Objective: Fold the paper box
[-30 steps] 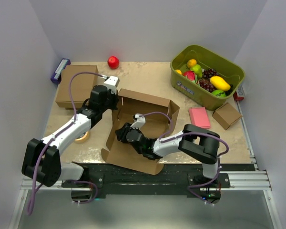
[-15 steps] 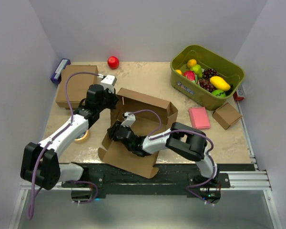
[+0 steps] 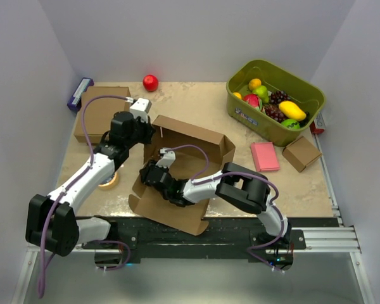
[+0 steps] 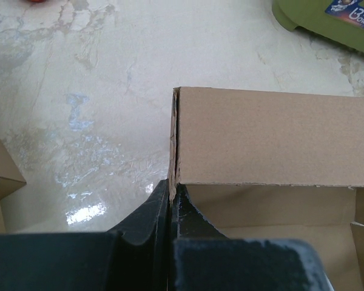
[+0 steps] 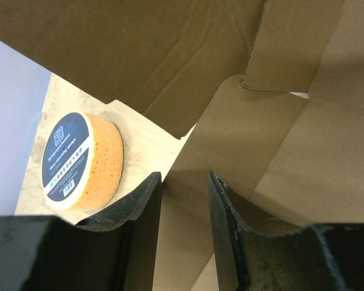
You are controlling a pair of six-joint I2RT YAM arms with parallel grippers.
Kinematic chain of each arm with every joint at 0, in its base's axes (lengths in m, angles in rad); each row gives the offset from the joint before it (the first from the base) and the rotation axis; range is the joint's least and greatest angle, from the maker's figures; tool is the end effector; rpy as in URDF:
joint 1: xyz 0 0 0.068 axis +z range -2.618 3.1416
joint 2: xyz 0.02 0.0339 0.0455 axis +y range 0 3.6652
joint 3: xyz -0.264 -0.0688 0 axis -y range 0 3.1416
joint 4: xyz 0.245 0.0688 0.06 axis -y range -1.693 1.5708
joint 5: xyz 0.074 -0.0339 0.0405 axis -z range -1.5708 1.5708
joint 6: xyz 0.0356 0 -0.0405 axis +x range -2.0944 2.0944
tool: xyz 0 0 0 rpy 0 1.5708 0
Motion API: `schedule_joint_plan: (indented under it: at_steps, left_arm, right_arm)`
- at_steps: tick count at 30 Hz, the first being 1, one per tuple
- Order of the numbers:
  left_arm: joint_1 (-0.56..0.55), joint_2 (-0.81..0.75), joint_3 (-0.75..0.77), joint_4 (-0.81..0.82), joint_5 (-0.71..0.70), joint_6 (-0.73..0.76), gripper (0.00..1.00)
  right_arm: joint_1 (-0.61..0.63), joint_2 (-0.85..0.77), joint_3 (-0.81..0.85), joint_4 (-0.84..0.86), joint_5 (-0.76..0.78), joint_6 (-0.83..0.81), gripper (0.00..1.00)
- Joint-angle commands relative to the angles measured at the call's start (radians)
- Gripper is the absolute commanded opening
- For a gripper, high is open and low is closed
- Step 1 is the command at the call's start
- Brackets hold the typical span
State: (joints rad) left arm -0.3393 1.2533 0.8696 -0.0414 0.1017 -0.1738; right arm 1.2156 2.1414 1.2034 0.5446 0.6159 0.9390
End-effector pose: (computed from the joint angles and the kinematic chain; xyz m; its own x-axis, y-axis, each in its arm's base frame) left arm 0.2693 -0.0989 0.2831 -0.4554 -0.0217 -0.8900 0.3448 0.9174 -0.1988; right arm 0.1761 0.4158 0.1341 -0.5466 0.4205 -0.7242 -0.2348 0.7531 0.6145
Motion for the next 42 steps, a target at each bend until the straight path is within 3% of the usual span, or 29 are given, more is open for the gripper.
schedule_joint_plan:
  at_steps: [1, 20, 26, 30, 34, 42]
  left_arm:
    - [0.014, -0.052, 0.058, 0.043, 0.036, -0.046, 0.0]
    - [0.042, -0.023, 0.173, -0.044, 0.032, -0.001, 0.0]
    - [0.042, 0.009, 0.174, -0.061, 0.047, -0.003, 0.0]
    - [0.039, 0.015, 0.128, -0.06, 0.024, 0.013, 0.0]
    - [0.025, 0.009, 0.092, -0.045, -0.031, 0.023, 0.0]
    - [-0.076, 0.044, 0.037, -0.02, -0.21, 0.048, 0.0]
  right_arm:
    - [0.001, 0.026, 0.005, -0.136, 0.068, -0.012, 0.4]
    - [0.001, 0.006, -0.018, -0.199, 0.097, -0.008, 0.42]
    - [0.001, -0.073, -0.062, -0.15, 0.081, -0.075, 0.45]
    - [0.002, -0.19, -0.117, -0.164, 0.048, -0.141, 0.59]
    - [0.002, -0.349, -0.224, -0.196, 0.007, -0.102, 0.75]
    - [-0.001, -0.656, -0.381, -0.203, -0.019, 0.064, 0.83]
